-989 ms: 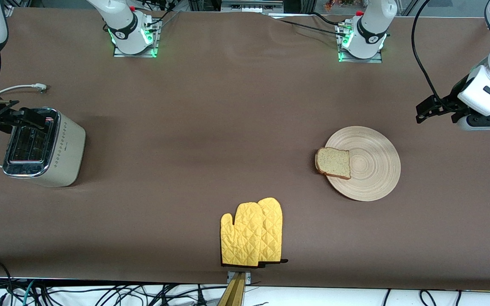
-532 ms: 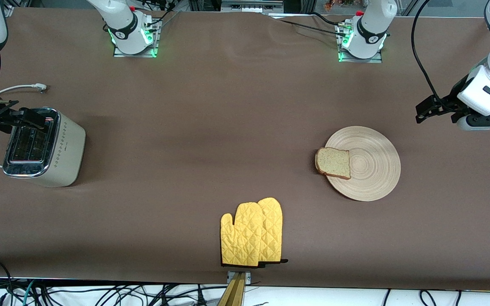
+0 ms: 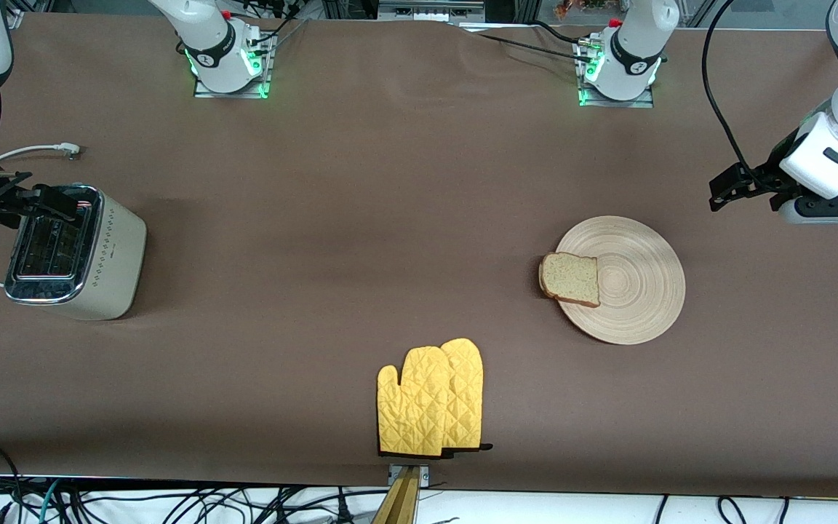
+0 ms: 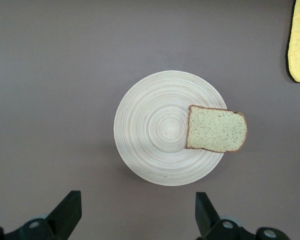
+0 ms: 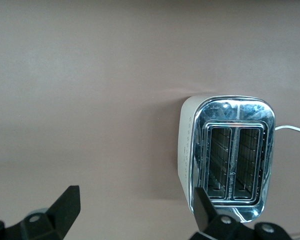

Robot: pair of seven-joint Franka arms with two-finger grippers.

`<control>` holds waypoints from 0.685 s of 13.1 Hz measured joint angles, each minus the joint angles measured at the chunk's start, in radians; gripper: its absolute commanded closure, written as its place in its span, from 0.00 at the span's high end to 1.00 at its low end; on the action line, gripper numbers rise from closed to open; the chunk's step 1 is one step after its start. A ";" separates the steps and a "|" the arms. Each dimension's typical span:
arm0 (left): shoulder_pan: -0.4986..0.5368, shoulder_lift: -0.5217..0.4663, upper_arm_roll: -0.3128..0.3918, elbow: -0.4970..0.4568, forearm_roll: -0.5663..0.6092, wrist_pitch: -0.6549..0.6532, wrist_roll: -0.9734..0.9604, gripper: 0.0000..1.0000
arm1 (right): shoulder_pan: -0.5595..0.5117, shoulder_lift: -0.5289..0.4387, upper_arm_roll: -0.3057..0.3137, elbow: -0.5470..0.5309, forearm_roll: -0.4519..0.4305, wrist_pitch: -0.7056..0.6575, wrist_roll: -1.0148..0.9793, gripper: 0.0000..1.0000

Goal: Move plate and put bread in toaster
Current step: 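Lower the left gripper to the wooden plate's rim beside the bread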

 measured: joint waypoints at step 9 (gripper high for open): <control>0.046 0.156 0.011 0.063 -0.016 0.003 -0.060 1.00 | -0.001 0.000 0.000 0.000 0.000 0.000 0.000 1.00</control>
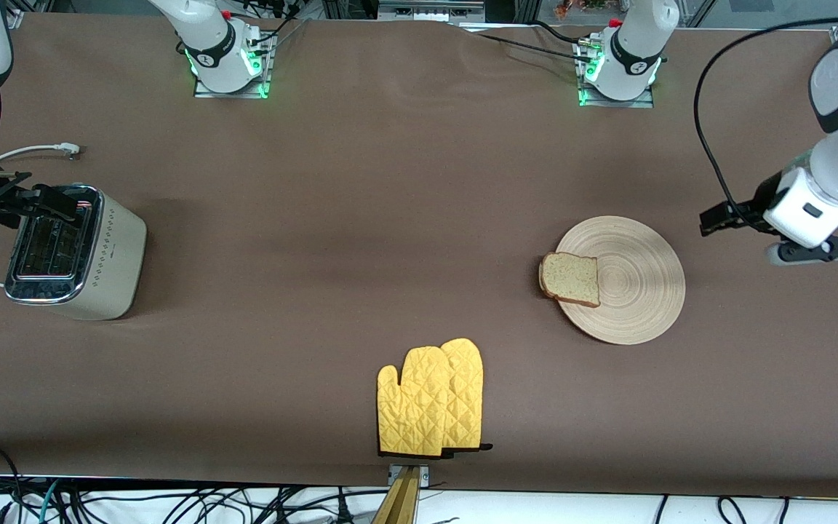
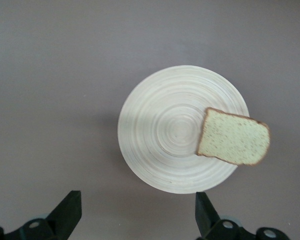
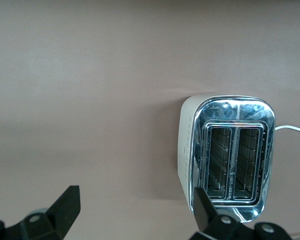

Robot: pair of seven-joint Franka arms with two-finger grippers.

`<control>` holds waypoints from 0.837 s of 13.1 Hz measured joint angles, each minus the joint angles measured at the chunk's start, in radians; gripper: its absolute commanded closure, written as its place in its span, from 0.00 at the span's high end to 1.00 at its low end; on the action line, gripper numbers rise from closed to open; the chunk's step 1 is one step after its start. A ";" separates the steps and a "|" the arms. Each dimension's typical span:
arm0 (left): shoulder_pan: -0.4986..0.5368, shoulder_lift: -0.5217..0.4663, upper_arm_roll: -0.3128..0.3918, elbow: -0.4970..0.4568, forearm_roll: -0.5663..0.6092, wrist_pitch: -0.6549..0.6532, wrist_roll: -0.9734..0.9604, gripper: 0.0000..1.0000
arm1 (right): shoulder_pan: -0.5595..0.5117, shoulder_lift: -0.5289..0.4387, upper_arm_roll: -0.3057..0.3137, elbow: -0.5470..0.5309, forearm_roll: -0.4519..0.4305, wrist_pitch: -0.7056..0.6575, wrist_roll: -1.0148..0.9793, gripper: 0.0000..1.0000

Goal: Move plate and put bread in toaster
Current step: 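Lower the left gripper to the wooden plate's rim beside the bread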

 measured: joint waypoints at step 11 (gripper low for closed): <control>0.407 0.337 0.007 0.021 -0.649 0.013 0.716 1.00 | -0.001 0.001 0.000 0.000 0.000 0.000 0.000 1.00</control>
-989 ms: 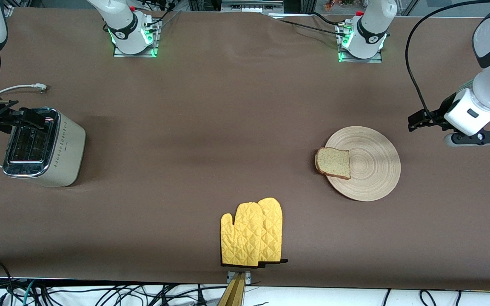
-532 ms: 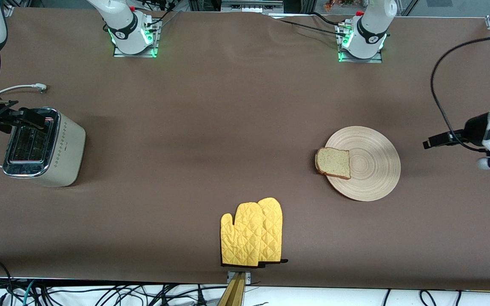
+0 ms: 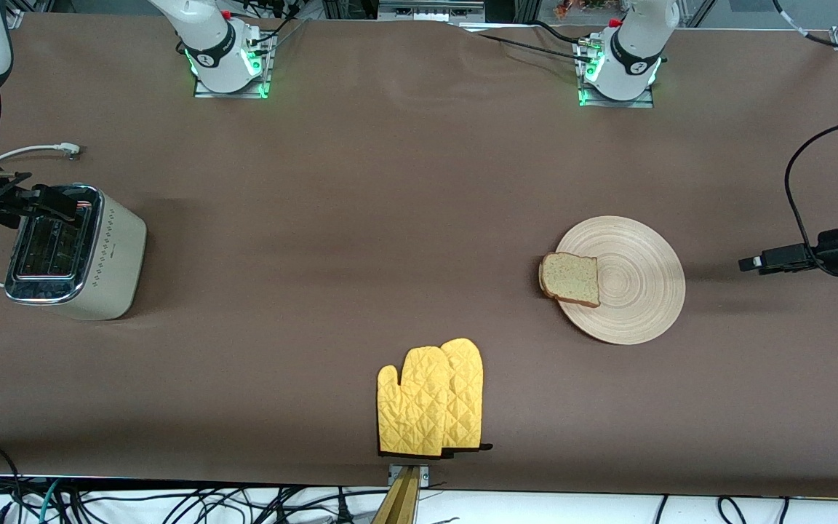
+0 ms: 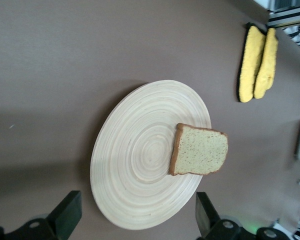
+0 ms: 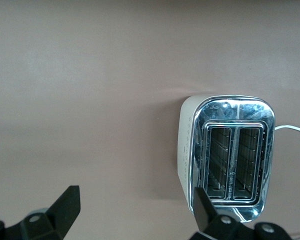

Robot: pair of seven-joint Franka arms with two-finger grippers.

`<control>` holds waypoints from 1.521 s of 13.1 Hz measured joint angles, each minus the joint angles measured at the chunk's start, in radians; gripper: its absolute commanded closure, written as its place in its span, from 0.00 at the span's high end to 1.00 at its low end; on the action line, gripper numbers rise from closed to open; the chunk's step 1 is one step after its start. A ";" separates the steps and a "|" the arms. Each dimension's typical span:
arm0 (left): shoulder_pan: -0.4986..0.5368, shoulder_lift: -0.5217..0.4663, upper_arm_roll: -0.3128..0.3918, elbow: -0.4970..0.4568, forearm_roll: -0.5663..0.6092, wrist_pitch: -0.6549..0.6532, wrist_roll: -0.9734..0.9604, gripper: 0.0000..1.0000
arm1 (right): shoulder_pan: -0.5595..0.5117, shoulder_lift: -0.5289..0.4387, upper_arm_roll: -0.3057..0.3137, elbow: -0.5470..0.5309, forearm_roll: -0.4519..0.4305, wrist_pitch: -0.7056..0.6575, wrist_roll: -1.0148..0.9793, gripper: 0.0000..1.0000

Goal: Move plate and put bread in toaster
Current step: 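Lower the left gripper to the wooden plate's rim beside the bread, then push the wooden plate with the left gripper toward the toaster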

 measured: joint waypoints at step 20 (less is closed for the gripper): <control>0.072 0.316 -0.027 -0.074 -0.298 -0.033 0.554 0.31 | -0.002 0.001 0.000 0.000 0.000 0.000 0.000 1.00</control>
